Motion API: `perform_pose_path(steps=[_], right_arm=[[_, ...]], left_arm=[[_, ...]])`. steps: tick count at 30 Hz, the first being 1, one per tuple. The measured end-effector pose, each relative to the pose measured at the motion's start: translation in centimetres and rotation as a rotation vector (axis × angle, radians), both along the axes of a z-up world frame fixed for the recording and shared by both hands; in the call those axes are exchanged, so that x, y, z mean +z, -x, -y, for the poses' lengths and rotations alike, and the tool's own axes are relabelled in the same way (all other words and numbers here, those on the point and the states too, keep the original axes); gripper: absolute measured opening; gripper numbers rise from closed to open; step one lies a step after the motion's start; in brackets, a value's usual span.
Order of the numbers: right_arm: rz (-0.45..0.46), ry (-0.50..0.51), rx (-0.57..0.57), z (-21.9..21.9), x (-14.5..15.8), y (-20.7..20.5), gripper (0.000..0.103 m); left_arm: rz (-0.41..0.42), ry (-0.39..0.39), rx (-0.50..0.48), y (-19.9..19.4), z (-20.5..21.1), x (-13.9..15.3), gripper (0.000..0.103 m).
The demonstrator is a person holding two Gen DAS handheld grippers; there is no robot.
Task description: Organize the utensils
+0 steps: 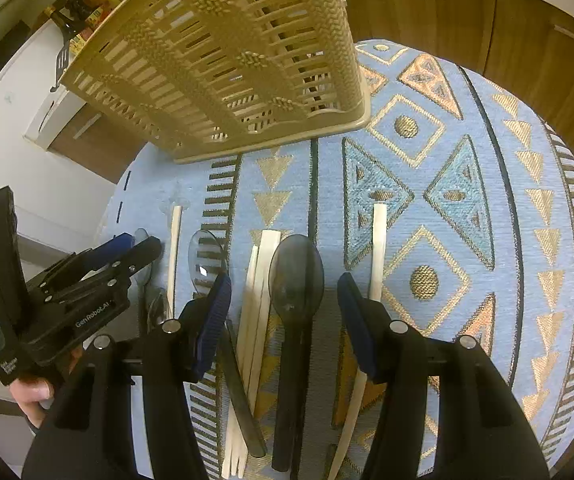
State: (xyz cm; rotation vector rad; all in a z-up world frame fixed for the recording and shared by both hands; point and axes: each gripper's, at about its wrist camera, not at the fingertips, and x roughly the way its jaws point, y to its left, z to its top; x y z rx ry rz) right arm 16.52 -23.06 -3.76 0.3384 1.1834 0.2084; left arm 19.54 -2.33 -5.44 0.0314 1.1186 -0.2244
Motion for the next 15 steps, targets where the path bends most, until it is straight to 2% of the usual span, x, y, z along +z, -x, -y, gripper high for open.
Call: perform_pose_path(steps=[8, 15], right_arm=[[-0.025, -0.007, -0.016, 0.7, -0.4, -1.0, 0.052], [-0.029, 0.106, 0.007, -0.6, -0.5, -2.0, 0.052]], left_arm=[[-0.002, 0.004, 0.007, -0.1, 0.0, 0.1, 0.043], [0.008, -0.007, 0.003, 0.0, -0.5, 0.1, 0.040]])
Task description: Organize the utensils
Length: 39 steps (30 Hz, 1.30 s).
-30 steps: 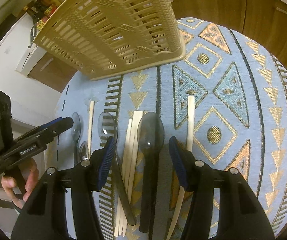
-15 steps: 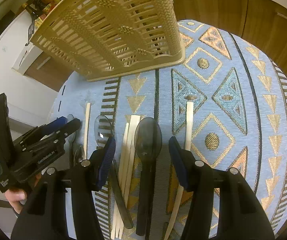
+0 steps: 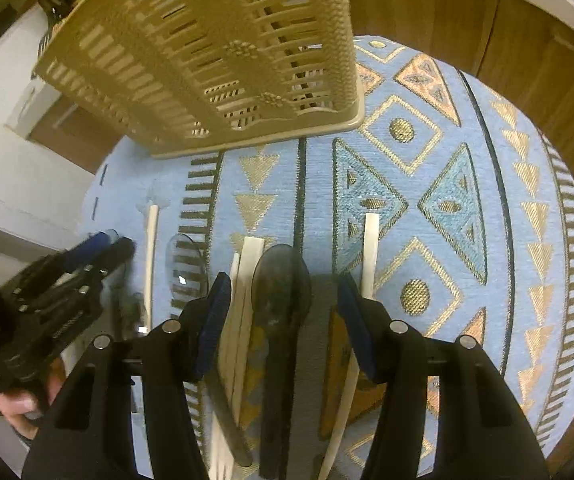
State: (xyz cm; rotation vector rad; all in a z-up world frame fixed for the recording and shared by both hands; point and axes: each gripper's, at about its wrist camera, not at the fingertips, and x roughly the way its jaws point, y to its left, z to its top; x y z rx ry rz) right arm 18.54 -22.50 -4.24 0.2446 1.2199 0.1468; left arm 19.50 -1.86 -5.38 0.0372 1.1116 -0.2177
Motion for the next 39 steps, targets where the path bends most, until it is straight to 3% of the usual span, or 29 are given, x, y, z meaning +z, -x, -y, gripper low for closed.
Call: perform_pose_path(steps=[3, 8, 14, 19, 24, 28, 39], right_arm=[[0.010, 0.049, 0.007, -0.9, 0.0, 0.0, 0.051], [0.034, 0.157, 0.033, -2.7, -0.2, 0.4, 0.039], [0.047, 0.164, 0.049, -3.6, -0.3, 0.8, 0.030], [0.059, 0.170, 0.068, -4.8, -0.3, 2.2, 0.029], [0.112, 0.149, 0.075, -4.4, 0.8, 4.4, 0.029], [0.162, 0.106, 0.088, -3.2, 2.2, 5.4, 0.029], [0.312, 0.011, 0.115, -1.0, 5.8, 9.6, 0.029]], left_arm=[[-0.001, -0.005, 0.006, 0.0, 0.1, 0.0, 0.040], [0.011, -0.046, 0.008, 0.3, 1.1, -0.1, 0.039], [0.020, -0.076, 0.006, 0.5, 2.3, 0.0, 0.037], [0.021, -0.075, 0.003, 0.6, 3.1, 0.0, 0.031], [0.021, -0.043, -0.012, 1.0, 1.8, 0.0, 0.031], [0.029, 0.029, -0.023, 1.2, 0.6, 0.4, 0.031], [0.200, 0.130, -0.017, 4.0, -2.4, 5.8, 0.031]])
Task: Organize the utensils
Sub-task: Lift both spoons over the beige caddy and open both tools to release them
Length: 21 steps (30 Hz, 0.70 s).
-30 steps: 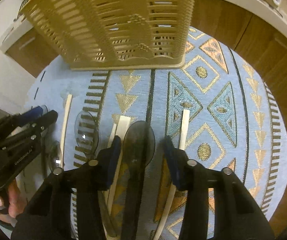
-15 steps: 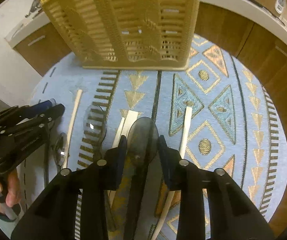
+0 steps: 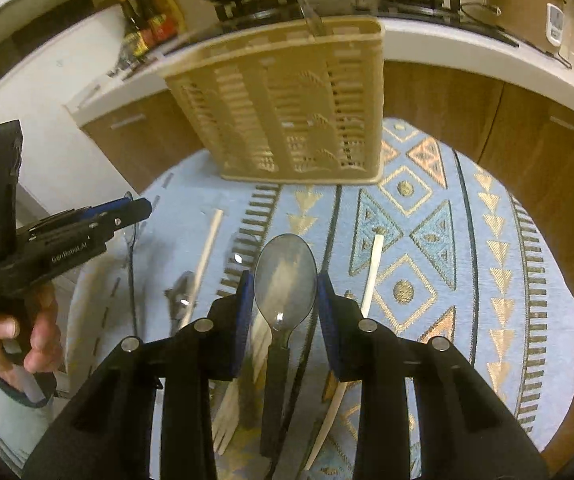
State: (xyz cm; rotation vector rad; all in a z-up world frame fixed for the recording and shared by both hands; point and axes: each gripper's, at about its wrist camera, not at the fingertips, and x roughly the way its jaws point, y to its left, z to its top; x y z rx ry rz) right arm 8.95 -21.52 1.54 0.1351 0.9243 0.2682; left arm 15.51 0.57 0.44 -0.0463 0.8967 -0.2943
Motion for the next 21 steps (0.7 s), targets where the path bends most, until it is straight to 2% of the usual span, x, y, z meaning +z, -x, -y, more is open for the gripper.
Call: perform_pose_path(steps=[8, 15, 21], right_arm=[[0.102, -0.058, 0.025, 0.1, 3.0, 0.0, 0.029], [0.227, -0.113, 0.045, -0.7, 6.7, -0.3, 0.029], [0.310, -0.136, 0.040, -0.9, 10.4, -1.4, 0.029]], left_arm=[[0.109, 0.026, 0.008, 1.4, 0.1, 4.5, 0.030], [0.219, 0.050, -0.008, 2.4, 0.5, 8.3, 0.030], [0.324, 0.063, -0.018, 1.6, 1.2, 12.6, 0.030]])
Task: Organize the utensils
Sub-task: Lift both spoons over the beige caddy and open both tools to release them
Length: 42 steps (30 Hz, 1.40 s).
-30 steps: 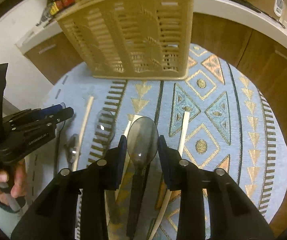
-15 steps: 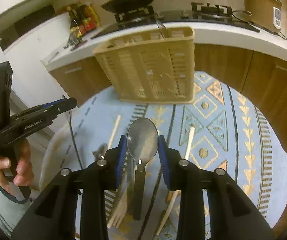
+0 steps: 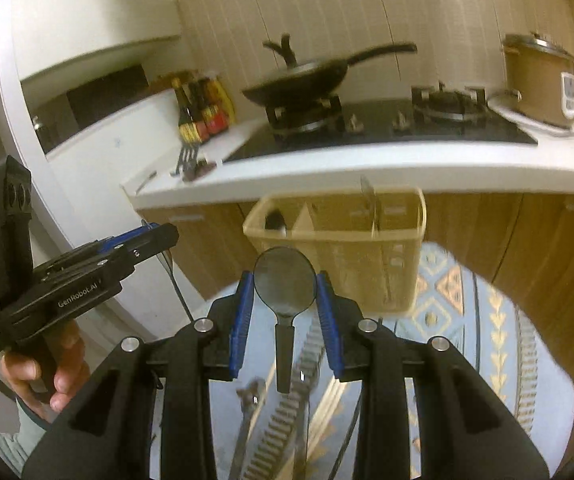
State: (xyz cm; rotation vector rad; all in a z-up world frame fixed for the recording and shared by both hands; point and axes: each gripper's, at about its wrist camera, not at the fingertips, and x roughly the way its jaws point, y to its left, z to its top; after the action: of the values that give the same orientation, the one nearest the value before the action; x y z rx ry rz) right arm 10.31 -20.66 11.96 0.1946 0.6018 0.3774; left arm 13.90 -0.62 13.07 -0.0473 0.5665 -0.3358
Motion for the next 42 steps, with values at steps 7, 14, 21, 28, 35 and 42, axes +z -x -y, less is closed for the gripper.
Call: perform_pose_path(steps=[7, 14, 21, 28, 35, 42], right_arm=[[0.094, -0.010, -0.034, 1.0, 4.6, -1.8, 0.029], [0.187, 0.031, -0.133, 2.9, 7.8, -3.8, 0.029], [0.233, 0.097, -0.237, 4.8, 8.2, -6.6, 0.029], [0.185, 0.156, -0.254, 4.5, 4.8, -10.1, 0.029], [0.115, 0.146, -0.241, 4.5, 1.4, -12.0, 0.029], [0.062, 0.143, -0.225, 4.0, -0.7, -12.4, 0.029]], left_arm=[[0.104, 0.025, 0.006, -2.2, 0.9, 4.6, 0.030], [0.159, 0.053, 0.002, -5.1, 2.8, 6.6, 0.030], [0.191, 0.058, -0.002, -8.0, 5.4, 5.9, 0.030], [0.200, 0.044, 0.005, -10.7, 7.1, 3.6, 0.030], [0.165, 0.010, -0.006, -12.0, 7.9, 0.4, 0.030], [0.095, 0.011, -0.019, -13.0, 7.8, -1.8, 0.030]])
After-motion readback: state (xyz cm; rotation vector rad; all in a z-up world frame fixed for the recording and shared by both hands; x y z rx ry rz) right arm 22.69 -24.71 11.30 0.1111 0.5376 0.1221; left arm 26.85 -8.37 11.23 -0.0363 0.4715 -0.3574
